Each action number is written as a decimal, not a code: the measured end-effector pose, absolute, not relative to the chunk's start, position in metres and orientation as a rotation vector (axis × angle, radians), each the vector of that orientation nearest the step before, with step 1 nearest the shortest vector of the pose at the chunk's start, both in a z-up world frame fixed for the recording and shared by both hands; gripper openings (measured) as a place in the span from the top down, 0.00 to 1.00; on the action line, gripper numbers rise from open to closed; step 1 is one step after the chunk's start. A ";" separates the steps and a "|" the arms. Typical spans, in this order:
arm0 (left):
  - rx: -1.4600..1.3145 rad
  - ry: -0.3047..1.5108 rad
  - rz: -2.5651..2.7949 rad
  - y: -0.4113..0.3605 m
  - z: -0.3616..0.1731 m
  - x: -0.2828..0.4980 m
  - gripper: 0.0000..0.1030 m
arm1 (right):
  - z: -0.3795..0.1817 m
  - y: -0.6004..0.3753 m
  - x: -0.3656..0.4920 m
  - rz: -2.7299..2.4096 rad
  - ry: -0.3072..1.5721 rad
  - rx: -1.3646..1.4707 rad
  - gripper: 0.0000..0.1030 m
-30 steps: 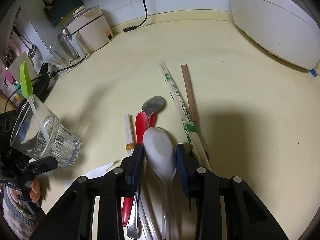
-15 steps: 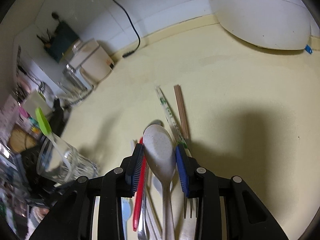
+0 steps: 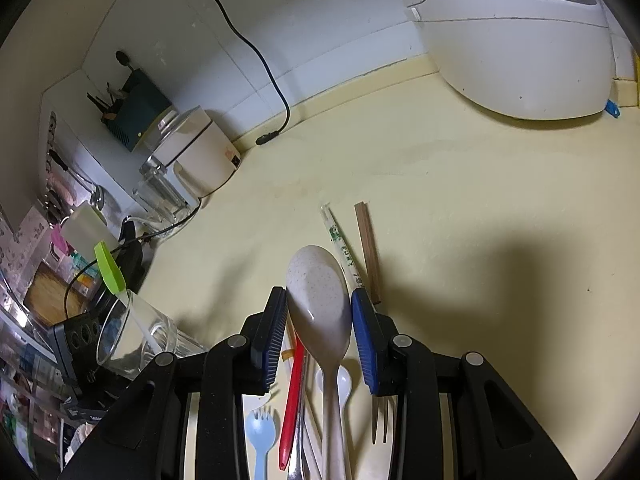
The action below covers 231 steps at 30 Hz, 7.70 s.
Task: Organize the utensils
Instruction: 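Lift the white spoon with the right gripper while the left gripper holds the glass, then carry the white spoon over the glass, lower it in, open the right gripper, then move the right gripper back to the utensil pile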
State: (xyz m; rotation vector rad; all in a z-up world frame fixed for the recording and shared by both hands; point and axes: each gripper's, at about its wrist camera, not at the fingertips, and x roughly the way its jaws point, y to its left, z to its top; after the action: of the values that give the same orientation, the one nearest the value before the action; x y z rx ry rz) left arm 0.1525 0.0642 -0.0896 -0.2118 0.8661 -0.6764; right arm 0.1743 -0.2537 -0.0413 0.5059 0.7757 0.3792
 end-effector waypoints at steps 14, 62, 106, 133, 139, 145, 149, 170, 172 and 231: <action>-0.212 0.866 -0.677 0.064 -0.090 0.153 0.14 | -0.037 -0.257 0.171 0.376 0.749 0.509 0.68; -0.215 0.864 -0.678 0.065 -0.090 0.153 0.14 | -0.012 -0.263 0.159 0.354 0.614 0.475 0.68; -0.229 0.864 -0.690 0.068 -0.091 0.154 0.13 | 0.088 -0.148 0.128 0.724 0.357 0.356 0.68; -0.230 0.864 -0.691 0.068 -0.091 0.154 0.13 | 0.052 -0.091 0.135 0.750 0.563 0.060 0.68; -0.230 0.863 -0.691 0.069 -0.091 0.154 0.13 | 0.047 -0.085 0.138 0.738 0.586 0.041 0.67; -0.230 0.863 -0.691 0.068 -0.091 0.154 0.13 | 0.047 -0.077 0.133 0.744 0.582 0.017 0.67; -0.231 0.863 -0.691 0.069 -0.091 0.154 0.13 | 0.048 -0.074 0.131 0.749 0.575 0.015 0.67; -0.231 0.863 -0.691 0.069 -0.091 0.155 0.13 | 0.083 -0.134 0.122 0.725 0.392 0.287 0.61; -0.231 0.863 -0.691 0.069 -0.091 0.155 0.13 | 0.086 -0.145 0.122 0.702 0.380 0.310 0.61; -0.233 0.862 -0.692 0.070 -0.091 0.155 0.13 | -0.060 -0.280 0.163 0.233 0.855 0.546 0.69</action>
State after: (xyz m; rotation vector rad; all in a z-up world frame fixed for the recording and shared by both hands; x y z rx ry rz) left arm 0.1546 0.0696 -0.0912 -0.2331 0.8617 -0.6920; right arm 0.1633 -0.2804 -0.0596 0.5455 0.8554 0.2331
